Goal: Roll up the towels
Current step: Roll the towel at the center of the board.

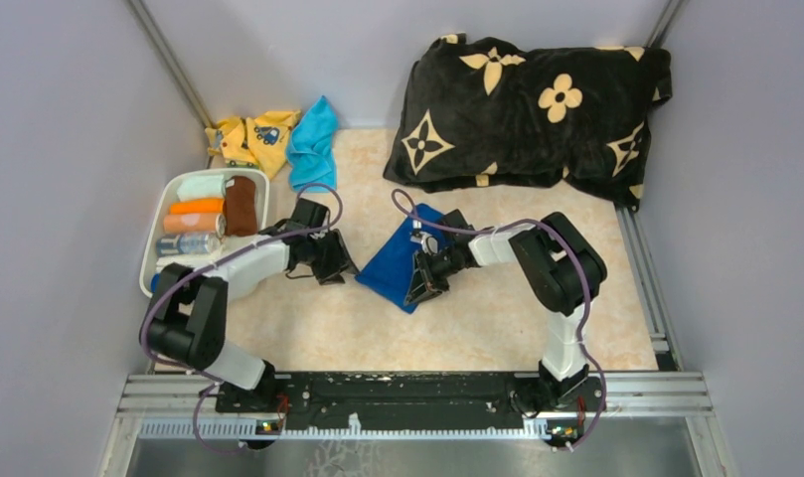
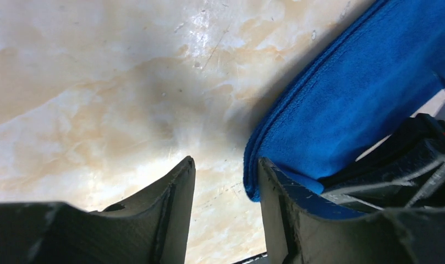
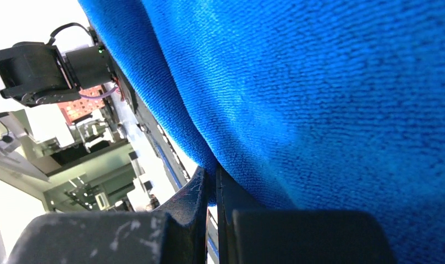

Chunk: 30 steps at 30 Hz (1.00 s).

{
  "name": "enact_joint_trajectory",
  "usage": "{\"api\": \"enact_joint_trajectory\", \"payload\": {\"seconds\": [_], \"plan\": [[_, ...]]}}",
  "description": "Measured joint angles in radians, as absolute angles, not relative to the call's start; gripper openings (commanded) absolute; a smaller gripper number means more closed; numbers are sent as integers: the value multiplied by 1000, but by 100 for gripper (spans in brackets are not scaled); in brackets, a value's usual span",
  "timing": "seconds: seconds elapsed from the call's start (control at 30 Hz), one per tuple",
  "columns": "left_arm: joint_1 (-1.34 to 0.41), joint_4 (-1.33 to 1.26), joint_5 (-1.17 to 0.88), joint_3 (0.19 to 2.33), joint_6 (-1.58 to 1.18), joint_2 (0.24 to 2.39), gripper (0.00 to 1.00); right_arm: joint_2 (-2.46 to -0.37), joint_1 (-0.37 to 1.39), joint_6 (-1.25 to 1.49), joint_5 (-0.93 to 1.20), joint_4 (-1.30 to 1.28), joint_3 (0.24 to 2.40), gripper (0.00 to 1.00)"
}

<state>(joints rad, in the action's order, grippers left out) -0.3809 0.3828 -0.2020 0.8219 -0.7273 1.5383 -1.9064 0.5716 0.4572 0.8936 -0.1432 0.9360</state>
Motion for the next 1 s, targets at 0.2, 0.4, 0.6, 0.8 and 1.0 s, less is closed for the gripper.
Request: {"api": "enact_joint_trajectory", "payload": {"seconds": [0.2,0.4,0.6,0.8,1.0], "plan": [[-335,426,-197,774,-697,1387,61,-1940,554,467,934,-153,944,0],[-323,446,-253,715,-671,1299,66,-1964,545,464,957,-183,970,0],[-332,396,-358,674,-670,1312,64,-1975,545,449,960,-220,994,0],[-351,308,-413,677,-683,1404,57,-1979,545,445,958,-237,1004,0],[-355,238,-432,701,-699,1501,55,-1979,545,436,948,-256,1016,2]]}}
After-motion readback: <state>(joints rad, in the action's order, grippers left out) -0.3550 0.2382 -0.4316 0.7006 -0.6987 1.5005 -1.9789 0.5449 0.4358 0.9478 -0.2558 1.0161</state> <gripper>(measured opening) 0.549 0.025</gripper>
